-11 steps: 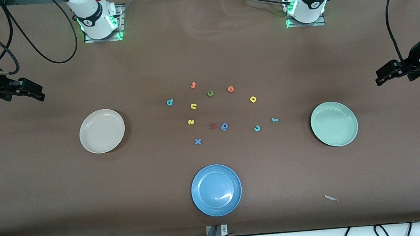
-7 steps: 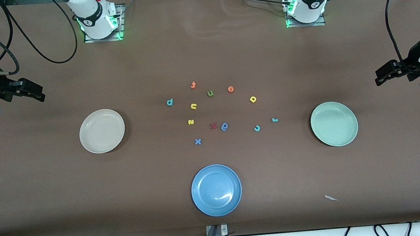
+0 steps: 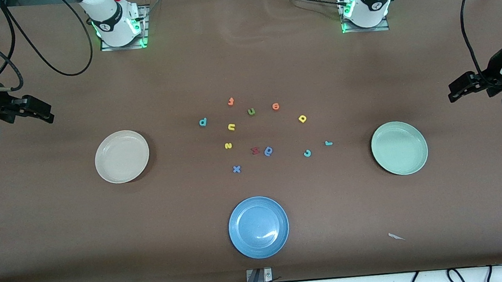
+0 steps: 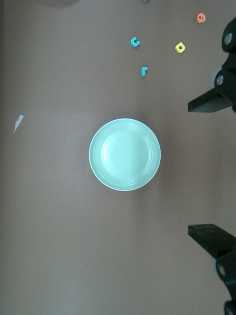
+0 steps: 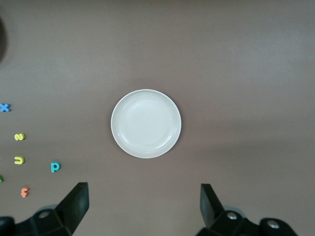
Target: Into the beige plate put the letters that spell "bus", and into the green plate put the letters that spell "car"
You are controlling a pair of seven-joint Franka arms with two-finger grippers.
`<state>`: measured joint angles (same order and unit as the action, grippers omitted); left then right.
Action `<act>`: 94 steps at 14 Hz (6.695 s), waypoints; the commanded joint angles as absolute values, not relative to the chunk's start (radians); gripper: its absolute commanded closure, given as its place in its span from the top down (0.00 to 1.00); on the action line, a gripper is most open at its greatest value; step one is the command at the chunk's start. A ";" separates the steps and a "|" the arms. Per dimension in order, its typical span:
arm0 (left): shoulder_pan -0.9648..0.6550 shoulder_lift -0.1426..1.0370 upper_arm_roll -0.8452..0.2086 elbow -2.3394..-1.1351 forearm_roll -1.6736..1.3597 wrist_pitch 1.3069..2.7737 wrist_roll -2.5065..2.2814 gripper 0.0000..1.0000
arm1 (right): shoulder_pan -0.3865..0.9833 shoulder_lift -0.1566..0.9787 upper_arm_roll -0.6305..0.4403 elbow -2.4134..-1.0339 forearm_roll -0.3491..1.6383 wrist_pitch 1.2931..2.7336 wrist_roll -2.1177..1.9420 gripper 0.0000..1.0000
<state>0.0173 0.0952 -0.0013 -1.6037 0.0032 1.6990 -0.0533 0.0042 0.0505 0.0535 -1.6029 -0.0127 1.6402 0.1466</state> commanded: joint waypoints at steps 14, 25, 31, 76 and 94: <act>0.015 0.087 -0.002 -1.595 0.040 1.678 -0.037 1.00 | 0.008 0.038 0.046 -1.620 -0.002 1.651 0.143 1.00; 0.014 0.086 -0.003 -1.595 0.040 1.678 -0.037 1.00 | 0.009 0.037 0.048 -1.620 -0.009 1.643 0.141 1.00; 0.014 0.086 -0.005 -1.595 0.040 1.678 -0.038 1.00 | 0.009 0.037 0.049 -1.620 -0.009 1.641 0.141 1.00; 0.012 0.092 -0.002 -1.597 0.040 1.675 -0.041 1.00 | 0.015 0.037 0.049 -1.618 -0.006 1.637 0.140 1.00; 0.014 0.094 -0.002 -1.600 0.040 1.671 -0.041 1.00 | 0.259 0.213 0.080 -1.756 0.057 1.772 0.395 1.00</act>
<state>0.0170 0.0974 -0.0013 -1.6037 0.0032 1.6847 -0.0527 0.2135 0.2138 0.0817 -1.6640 0.0473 1.6639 0.3061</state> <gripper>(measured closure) 0.000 0.000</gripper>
